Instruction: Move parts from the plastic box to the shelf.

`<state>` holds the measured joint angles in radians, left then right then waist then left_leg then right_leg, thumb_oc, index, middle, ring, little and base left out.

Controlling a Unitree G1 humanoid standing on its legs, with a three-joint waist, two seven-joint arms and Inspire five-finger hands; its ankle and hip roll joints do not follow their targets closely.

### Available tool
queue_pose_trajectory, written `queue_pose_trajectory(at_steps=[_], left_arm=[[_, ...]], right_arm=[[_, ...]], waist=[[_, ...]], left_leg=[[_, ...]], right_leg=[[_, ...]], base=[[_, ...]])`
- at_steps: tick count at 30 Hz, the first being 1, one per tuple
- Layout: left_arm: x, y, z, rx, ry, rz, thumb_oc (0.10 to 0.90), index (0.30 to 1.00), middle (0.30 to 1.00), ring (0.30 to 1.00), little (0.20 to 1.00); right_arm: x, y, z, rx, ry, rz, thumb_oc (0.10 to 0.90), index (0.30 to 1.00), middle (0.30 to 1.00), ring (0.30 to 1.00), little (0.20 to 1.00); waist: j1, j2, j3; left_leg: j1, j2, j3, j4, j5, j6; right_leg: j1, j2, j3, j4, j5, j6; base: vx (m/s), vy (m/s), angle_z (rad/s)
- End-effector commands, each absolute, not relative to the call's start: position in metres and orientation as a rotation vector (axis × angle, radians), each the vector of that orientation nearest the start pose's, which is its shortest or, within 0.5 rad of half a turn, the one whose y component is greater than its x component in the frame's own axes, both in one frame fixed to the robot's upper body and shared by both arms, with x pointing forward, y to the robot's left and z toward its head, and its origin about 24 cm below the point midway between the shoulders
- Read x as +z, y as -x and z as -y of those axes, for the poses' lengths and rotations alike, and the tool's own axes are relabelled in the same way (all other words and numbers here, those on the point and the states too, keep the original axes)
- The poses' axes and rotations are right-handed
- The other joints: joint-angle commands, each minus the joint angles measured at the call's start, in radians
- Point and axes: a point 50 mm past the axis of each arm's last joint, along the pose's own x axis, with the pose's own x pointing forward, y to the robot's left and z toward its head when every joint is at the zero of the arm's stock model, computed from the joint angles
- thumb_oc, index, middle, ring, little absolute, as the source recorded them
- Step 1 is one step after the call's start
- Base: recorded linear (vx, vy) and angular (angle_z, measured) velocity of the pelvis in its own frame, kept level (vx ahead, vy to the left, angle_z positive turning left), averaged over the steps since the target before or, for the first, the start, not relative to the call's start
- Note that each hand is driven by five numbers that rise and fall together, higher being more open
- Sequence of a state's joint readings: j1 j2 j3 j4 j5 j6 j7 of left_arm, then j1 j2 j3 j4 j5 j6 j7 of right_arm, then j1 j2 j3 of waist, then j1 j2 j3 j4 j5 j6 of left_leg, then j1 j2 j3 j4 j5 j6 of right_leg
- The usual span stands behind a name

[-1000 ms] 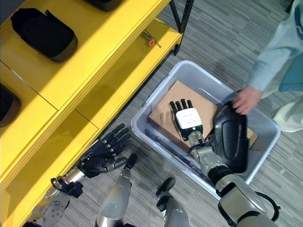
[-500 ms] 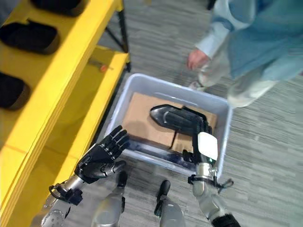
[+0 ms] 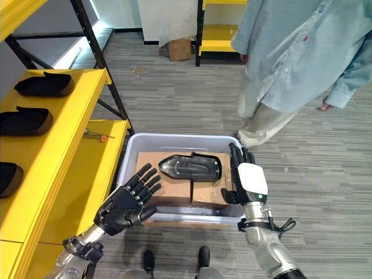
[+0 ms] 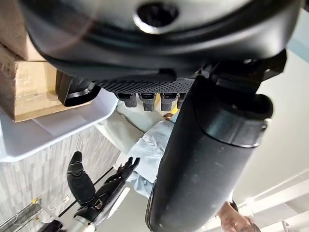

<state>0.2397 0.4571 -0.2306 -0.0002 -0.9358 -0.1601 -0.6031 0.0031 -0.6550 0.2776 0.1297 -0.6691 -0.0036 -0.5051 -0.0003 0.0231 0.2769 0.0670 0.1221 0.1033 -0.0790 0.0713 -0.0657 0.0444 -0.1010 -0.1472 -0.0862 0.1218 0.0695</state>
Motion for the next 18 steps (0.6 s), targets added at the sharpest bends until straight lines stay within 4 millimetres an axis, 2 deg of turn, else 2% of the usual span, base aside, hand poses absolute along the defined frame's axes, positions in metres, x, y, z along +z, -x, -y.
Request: queue_pose_trajectory(at_steps=[1,3,4,7,12,16,18], left_arm=[[0.044,-0.190,-0.181,-0.716,0.534,0.073,0.900,1.000,1.000,1.000,1.000],[0.043,-0.189,-0.182,-0.723,0.531,0.062,0.900,1.000,1.000,1.000,1.000],[0.042,-0.188,-0.182,-0.731,0.525,0.044,0.900,1.000,1.000,1.000,1.000],[0.041,-0.188,-0.181,-0.734,0.522,0.031,0.900,1.000,1.000,1.000,1.000],[0.042,-0.190,-0.178,-0.750,0.519,0.015,0.900,1.000,1.000,1.000,1.000],[0.042,-0.194,-0.178,-0.754,0.510,0.005,0.900,1.000,1.000,1.000,1.000],[0.043,-0.196,-0.179,-0.755,0.507,0.013,0.900,1.000,1.000,1.000,1.000]], right_arm=[[0.107,-0.261,0.249,-0.195,1.472,0.473,0.900,1.000,1.000,1.000,1.000],[0.116,-0.263,0.251,-0.187,1.523,0.503,0.900,1.000,1.000,1.000,1.000],[0.130,-0.267,0.257,-0.189,1.587,0.521,0.900,1.000,1.000,1.000,1.000],[0.138,-0.271,0.260,-0.168,1.646,0.528,0.900,1.000,1.000,1.000,1.000],[0.140,-0.281,0.258,-0.045,1.828,0.566,0.900,1.000,1.000,1.000,1.000],[0.139,-0.296,0.259,0.100,1.996,0.585,0.900,1.000,1.000,1.000,1.000],[0.141,-0.300,0.259,0.113,2.007,0.584,0.900,1.000,1.000,1.000,1.000]], waist=[[0.005,-0.043,-0.081],[0.008,-0.045,-0.085],[0.013,-0.048,-0.090],[0.019,-0.052,-0.093],[0.037,-0.050,-0.088],[0.069,-0.045,-0.066],[0.074,-0.042,-0.054]], left_leg=[[-0.002,0.020,0.030,0.019,-0.025,0.008],[0.003,0.022,0.032,0.016,-0.026,0.006],[0.008,0.026,0.032,0.012,-0.027,0.003],[0.007,0.030,0.031,0.013,-0.029,0.001],[-0.004,0.044,0.017,0.021,-0.025,-0.009],[-0.033,0.061,-0.002,0.034,-0.014,-0.021],[-0.046,0.065,-0.009,0.040,-0.011,-0.023]], right_leg=[[0.032,-0.033,0.041,0.050,-0.090,0.053],[0.037,-0.033,0.039,0.042,-0.089,0.055],[0.040,-0.033,0.034,0.037,-0.088,0.057],[0.039,-0.030,0.032,0.040,-0.092,0.055],[0.032,-0.022,0.020,0.051,-0.105,0.048],[0.008,-0.013,0.000,0.071,-0.116,0.038],[-0.003,-0.010,-0.004,0.080,-0.120,0.034]], base=[[0.07,-0.059,-0.06],[0.04,-0.066,-0.03],[0.04,-0.071,-0.01],[0.01,-0.064,0.00],[0.00,-0.080,0.00],[-0.04,-0.117,0.00],[-0.08,-0.085,0.07]])
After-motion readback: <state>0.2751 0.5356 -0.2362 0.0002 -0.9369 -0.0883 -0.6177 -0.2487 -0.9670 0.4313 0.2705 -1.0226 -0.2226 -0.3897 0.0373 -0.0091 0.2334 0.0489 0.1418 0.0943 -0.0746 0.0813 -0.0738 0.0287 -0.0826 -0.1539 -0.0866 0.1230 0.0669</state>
